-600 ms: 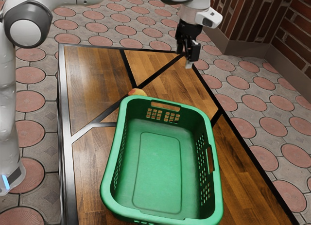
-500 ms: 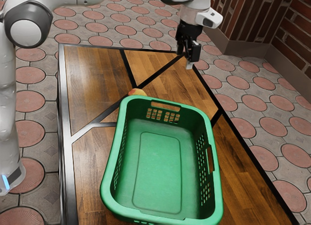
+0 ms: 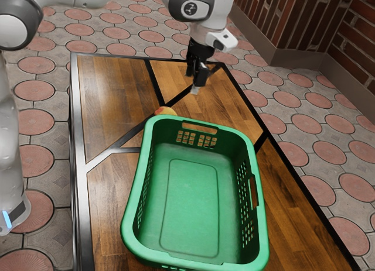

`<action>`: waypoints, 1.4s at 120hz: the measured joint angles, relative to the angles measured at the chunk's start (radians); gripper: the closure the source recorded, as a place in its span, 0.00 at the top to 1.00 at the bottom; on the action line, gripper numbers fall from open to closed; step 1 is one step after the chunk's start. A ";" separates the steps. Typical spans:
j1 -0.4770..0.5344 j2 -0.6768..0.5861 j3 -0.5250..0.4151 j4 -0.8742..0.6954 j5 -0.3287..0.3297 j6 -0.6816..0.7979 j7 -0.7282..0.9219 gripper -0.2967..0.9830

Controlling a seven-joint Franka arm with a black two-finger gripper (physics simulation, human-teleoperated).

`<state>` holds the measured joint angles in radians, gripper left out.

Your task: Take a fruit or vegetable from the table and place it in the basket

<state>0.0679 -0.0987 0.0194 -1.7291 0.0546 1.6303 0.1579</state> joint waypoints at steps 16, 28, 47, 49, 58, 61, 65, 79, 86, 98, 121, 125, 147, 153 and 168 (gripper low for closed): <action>0.016 -0.084 0.008 -0.173 0.055 0.102 0.111 0.76; 0.015 -0.125 0.008 -0.288 0.078 0.187 0.193 0.76; 0.015 -0.160 0.011 -0.361 0.117 0.278 0.321 0.76; 0.015 -0.163 0.011 -0.364 0.119 0.284 0.335 0.76; 0.015 -0.180 0.013 -0.383 0.128 0.303 0.397 0.76; 0.013 -0.187 0.024 -0.390 0.130 0.307 0.418 0.76; 0.014 -0.192 0.040 -0.400 0.131 0.311 0.444 0.76; 0.015 -0.210 0.066 -0.418 0.131 0.325 0.529 0.76; 0.015 -0.211 0.068 -0.442 0.123 0.337 0.566 0.76; 0.015 -0.212 0.086 -0.496 0.117 0.376 0.621 0.76; 0.015 -0.213 0.153 -0.539 0.116 0.438 0.706 0.76; 0.015 -0.212 0.166 -0.551 0.115 0.450 0.719 0.76; 0.015 -0.209 0.184 -0.576 0.105 0.511 0.775 0.76; 0.014 -0.205 0.184 -0.583 0.086 0.530 0.787 0.76; 0.009 -0.186 0.182 -0.590 0.018 0.585 0.814 0.76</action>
<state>0.0773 -0.2848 0.2015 -2.3191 0.0721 2.2149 0.9715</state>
